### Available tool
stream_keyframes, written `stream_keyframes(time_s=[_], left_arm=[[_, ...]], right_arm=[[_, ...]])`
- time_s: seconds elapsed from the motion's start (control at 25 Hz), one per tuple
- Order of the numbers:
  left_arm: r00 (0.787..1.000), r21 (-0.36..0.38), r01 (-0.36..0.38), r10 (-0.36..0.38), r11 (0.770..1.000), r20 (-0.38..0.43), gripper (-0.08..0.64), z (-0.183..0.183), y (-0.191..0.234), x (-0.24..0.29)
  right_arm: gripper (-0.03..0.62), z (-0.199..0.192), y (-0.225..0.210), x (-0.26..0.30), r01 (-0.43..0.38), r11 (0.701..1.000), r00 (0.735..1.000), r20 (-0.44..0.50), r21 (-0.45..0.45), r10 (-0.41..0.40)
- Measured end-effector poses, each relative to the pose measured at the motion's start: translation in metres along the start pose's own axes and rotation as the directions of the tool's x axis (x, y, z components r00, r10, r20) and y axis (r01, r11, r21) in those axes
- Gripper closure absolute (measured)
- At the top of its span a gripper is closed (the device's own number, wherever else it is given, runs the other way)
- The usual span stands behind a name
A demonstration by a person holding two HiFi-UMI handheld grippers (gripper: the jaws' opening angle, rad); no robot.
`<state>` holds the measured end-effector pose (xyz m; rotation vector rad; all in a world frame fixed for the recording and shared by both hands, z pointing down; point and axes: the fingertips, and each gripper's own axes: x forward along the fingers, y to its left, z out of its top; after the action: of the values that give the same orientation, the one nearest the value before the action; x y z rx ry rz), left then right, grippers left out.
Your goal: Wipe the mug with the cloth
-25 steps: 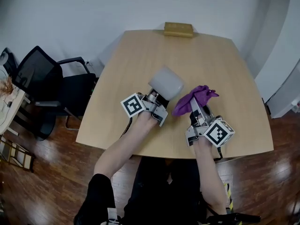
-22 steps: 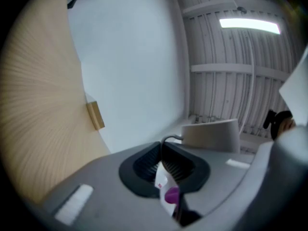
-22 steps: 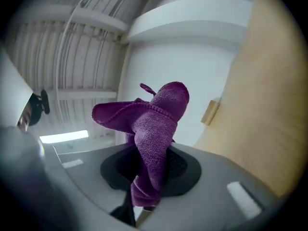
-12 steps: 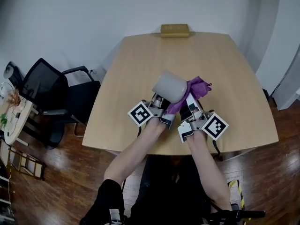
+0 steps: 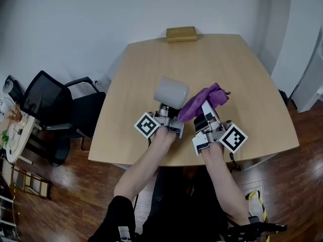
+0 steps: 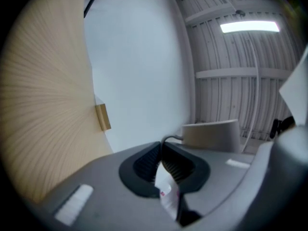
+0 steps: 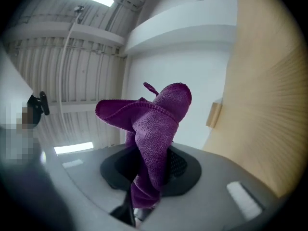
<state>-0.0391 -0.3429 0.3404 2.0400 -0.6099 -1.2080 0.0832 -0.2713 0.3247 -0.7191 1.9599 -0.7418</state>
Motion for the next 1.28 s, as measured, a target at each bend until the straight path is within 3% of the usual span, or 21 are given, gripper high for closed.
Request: stream_keyframes(time_s=[0.08,0.16,0.4,0.52,0.56,0.72,0.84,1.16,1.28], left_arm=[[1.0,0.019,0.005,-0.005,1.0,-0.001,0.523,-0.004,-0.003,0.001],[1.0,0.036,0.011,-0.011,0.999,-0.008,0.523,-0.011,-0.007,0.004],[0.998,0.054,0.062,-0.06,0.997,-0.037,0.523,-0.019,-0.025,0.006],[0.998,0.024,0.054,-0.054,0.998,-0.025,0.523,-0.019,-0.021,0.005],[0.999,0.018,0.041,-0.04,0.999,-0.017,0.523,-0.017,-0.017,0.004],[1.0,-0.013,0.018,-0.017,1.0,0.018,0.523,-0.009,-0.009,0.001],[0.999,-0.025,0.021,-0.02,0.999,0.027,0.523,-0.01,-0.008,0.0],[0.998,0.038,0.055,-0.054,0.998,-0.012,0.523,-0.012,-0.018,0.001],[0.996,0.035,0.078,-0.077,0.996,-0.04,0.523,-0.017,-0.023,0.003]], right_arm=[[0.506,-0.004,0.02,0.007,-0.062,0.998,0.998,-0.003,-0.009,0.062],[0.506,-0.011,0.019,0.012,-0.053,0.998,0.998,-0.03,-0.03,0.052],[0.506,-0.025,-0.034,0.016,0.083,0.994,0.988,-0.123,-0.071,-0.091],[0.506,-0.021,-0.061,0.001,0.207,0.978,0.973,-0.11,0.015,-0.204],[0.506,-0.016,-0.059,-0.004,0.212,0.977,0.974,-0.088,0.034,-0.209],[0.506,0.008,-0.003,-0.002,0.032,0.999,0.999,0.007,0.0,-0.032],[0.506,-0.002,0.031,0.005,-0.058,0.998,0.998,-0.008,-0.035,0.058],[0.506,-0.044,0.002,0.01,0.027,0.995,0.985,-0.17,-0.098,-0.043],[0.506,-0.053,-0.026,0.01,0.094,0.988,0.963,-0.242,-0.12,-0.121]])
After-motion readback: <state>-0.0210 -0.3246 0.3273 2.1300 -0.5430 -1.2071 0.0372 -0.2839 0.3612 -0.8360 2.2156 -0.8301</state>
